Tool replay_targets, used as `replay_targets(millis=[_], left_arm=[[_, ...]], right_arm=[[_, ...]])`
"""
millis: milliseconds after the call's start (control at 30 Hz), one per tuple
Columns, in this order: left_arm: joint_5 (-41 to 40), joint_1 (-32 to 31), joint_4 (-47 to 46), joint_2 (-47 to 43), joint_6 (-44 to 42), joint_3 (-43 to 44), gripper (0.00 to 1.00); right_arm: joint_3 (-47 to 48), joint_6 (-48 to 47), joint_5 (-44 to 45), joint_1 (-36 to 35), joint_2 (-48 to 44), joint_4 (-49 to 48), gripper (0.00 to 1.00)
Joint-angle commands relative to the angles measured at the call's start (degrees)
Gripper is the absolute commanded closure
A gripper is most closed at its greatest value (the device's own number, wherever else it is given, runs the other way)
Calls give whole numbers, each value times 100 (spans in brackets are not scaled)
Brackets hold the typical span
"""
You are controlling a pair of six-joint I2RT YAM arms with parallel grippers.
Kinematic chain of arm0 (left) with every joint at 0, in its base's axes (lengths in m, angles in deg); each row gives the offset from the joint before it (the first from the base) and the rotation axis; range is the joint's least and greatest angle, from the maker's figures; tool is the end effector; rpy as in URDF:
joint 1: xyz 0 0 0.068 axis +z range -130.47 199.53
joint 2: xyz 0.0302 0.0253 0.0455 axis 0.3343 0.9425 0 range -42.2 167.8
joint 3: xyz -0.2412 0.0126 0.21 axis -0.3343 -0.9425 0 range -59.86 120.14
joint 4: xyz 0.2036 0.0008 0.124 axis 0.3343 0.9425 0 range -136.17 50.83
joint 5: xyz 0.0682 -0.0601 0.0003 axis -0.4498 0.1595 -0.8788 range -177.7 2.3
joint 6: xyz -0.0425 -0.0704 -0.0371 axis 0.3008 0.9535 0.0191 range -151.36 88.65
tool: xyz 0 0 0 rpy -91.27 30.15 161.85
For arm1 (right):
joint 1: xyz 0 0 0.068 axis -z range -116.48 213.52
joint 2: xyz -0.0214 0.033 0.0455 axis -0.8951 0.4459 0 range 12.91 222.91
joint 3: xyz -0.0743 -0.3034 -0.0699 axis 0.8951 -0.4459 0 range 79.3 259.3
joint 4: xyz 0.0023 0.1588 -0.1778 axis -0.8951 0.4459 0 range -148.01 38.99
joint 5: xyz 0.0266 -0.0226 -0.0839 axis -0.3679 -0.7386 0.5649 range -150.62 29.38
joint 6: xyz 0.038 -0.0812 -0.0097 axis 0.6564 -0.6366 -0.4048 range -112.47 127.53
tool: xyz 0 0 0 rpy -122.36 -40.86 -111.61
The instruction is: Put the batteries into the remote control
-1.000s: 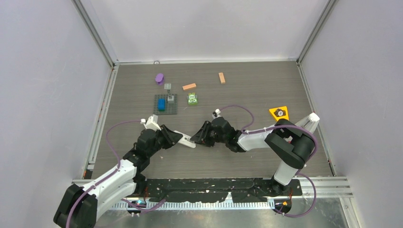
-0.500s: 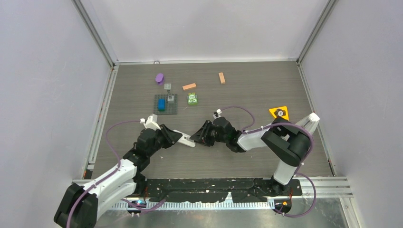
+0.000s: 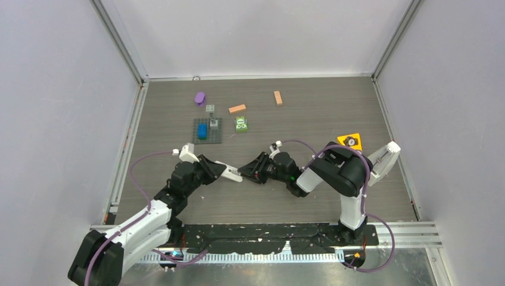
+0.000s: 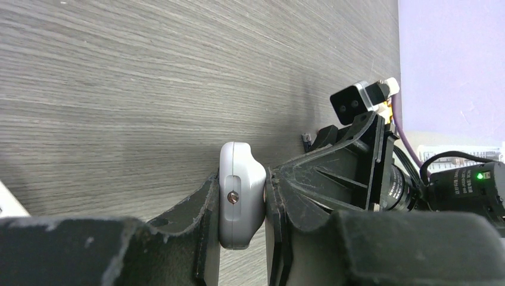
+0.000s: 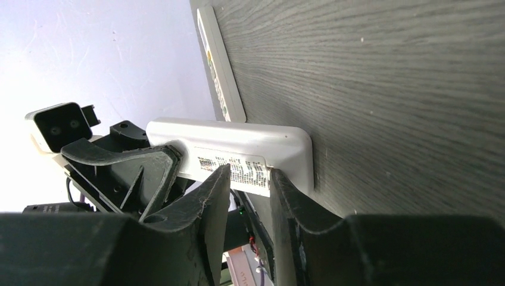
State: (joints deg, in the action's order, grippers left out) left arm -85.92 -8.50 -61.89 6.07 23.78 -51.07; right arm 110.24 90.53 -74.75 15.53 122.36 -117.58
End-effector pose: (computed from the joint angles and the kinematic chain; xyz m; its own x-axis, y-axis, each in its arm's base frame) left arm 0.1415 -0.0781 0.1909 -0.6093 -0.6048 -0.5128 -0.0090 0.6520 -0.7582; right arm 0.2334 0.2884 0.1550 -0.8950 0.4445 -0.0366 0.1090 0.2975 0.9485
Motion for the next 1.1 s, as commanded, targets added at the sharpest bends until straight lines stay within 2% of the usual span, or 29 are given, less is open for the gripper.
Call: replay_targets(millis=[0, 67, 167, 467, 600, 767, 867, 1000, 1067], left_arm=[[200, -266, 705, 444, -94, -269, 100], [165, -396, 686, 547, -94, -208, 100], [-66, -573, 789, 618, -137, -76, 100], [-1122, -872, 1696, 240, -330, 285, 100], [-1407, -924, 1845, 103, -528, 352, 100], [-1530, -941, 1978, 5, -644, 412, 100], [-1626, -943, 2122, -51, -748, 525, 100], [-1803, -941, 2450, -208, -963, 738, 100], [-1830, -946, 2522, -294, -1059, 804, 100]], right_arm=[[292, 309, -475, -179, 251, -1703, 65], [391, 449, -553, -188, 385, -2143, 66], [534, 365, -656, -211, 353, -2299, 67], [591, -462, -661, -220, -602, -1343, 67], [603, -998, -494, -207, -1354, -156, 68], [604, -1502, -182, -143, -1896, 876, 67], [731, -1761, 100, -101, -2170, 2144, 65], [798, -2214, 1029, -31, -2579, 3901, 60], [791, -2482, 1257, 6, -2787, 4308, 58]])
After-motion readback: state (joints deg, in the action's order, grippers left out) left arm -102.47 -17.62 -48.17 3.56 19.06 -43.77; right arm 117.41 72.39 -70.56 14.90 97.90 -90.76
